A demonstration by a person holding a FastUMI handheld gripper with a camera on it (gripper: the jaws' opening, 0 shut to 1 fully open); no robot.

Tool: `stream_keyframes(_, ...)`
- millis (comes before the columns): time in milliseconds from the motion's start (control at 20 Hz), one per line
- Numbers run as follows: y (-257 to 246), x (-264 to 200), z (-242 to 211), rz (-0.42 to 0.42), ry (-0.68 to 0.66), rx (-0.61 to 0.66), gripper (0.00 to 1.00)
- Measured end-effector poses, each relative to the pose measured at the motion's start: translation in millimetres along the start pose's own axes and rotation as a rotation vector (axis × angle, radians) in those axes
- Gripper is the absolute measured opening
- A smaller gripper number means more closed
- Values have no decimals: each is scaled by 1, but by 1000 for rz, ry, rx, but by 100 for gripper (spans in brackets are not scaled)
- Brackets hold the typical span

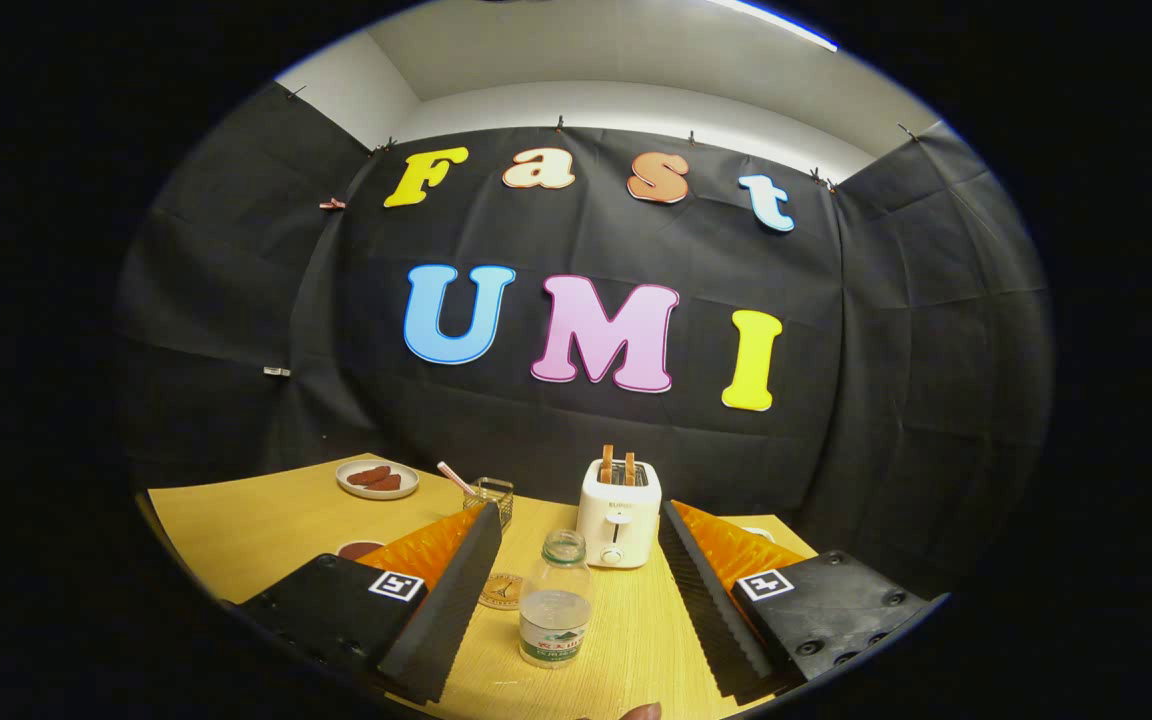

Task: Take the bottle from table, then pour the juice into the cup, finally place the bottle on the coaster

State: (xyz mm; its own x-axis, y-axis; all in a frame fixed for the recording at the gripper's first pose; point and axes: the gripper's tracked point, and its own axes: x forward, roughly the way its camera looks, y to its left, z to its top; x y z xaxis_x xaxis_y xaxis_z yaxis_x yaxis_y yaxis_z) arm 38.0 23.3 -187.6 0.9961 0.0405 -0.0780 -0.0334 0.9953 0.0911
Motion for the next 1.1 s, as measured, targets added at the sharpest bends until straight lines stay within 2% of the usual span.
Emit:
stream_keyframes(300,2,20,-83,16,62,15,97)
stream_keyframes(500,12,29,-124,49,106,34,97)
stream_keyframes(700,16,42,-150,49,139,56,97)
stream_keyframes(1000,20,51,-162,40,145,78,94)
stream_keyframes(1100,23,55,-165,39,147,98,83)
